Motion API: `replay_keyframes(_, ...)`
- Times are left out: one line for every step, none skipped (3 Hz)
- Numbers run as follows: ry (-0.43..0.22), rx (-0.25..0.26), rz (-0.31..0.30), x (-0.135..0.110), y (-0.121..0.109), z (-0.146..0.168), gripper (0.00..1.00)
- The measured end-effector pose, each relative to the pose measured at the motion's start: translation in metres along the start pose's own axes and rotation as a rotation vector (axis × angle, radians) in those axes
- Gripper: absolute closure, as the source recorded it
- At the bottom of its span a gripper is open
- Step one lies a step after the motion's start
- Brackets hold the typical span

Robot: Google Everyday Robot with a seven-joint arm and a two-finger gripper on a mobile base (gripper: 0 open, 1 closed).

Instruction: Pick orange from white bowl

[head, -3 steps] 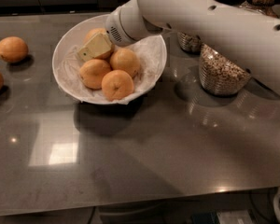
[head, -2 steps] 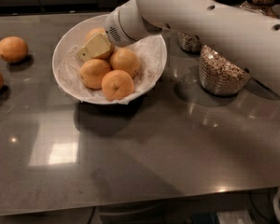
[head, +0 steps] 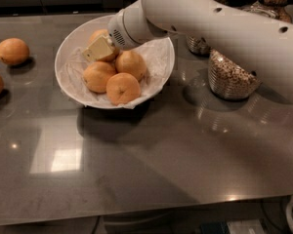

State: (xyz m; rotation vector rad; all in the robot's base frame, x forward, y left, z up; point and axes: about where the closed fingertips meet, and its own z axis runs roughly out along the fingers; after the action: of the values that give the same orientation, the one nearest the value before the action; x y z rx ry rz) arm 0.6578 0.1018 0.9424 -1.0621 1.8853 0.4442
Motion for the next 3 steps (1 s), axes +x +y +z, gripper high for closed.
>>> replay_keyframes(0.0, 0.0, 0.0, 0.0001, 0.0, 0.0001, 0.27)
replay_keyframes(0.007, 0.027, -0.013, 0.0052, -0.0032, 0.0024, 0.2)
replay_keyframes(0.007, 0.027, -0.013, 0.0052, -0.0031, 0.0025, 0.2)
